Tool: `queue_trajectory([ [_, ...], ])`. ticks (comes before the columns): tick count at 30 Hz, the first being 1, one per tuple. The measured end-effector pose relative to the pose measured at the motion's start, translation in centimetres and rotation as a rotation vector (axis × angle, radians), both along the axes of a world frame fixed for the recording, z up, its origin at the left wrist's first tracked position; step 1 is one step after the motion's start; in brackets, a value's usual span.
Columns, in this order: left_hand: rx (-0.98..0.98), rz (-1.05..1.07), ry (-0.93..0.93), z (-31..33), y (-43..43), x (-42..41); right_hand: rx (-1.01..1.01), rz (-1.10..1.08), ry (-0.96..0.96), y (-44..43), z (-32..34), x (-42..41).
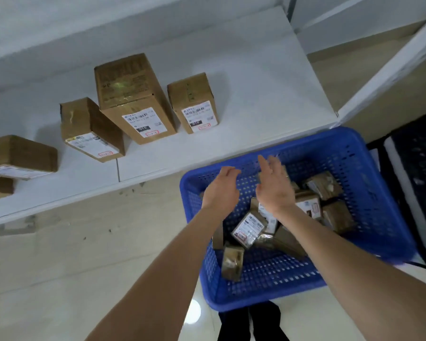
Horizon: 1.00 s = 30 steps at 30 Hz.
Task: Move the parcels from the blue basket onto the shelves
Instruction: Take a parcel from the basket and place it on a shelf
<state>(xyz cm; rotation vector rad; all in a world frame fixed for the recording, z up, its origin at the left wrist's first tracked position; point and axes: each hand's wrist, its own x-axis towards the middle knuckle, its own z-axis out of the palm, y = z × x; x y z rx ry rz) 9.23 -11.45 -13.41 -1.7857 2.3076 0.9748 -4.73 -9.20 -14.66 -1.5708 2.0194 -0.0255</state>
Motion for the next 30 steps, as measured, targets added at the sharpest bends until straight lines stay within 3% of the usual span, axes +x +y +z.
queue_trajectory([
  [7,0.396,0.103,-0.064,-14.3,6.3,-2.1,0.524,-0.568,-0.413,6.5,-11.7,-2.1],
  [17,0.663,0.297,-0.077,-28.9,7.6,-4.6,0.613,-0.94,-0.73,7.9,-24.2,-1.5],
  [23,0.505,0.399,0.021,-24.4,6.4,-3.0,0.47,-1.089,-0.849,6.6,-21.1,-1.1],
  [30,0.313,0.472,0.129,-7.5,3.1,-1.1,0.39,-0.965,-0.864,3.9,-5.1,-0.9],
])
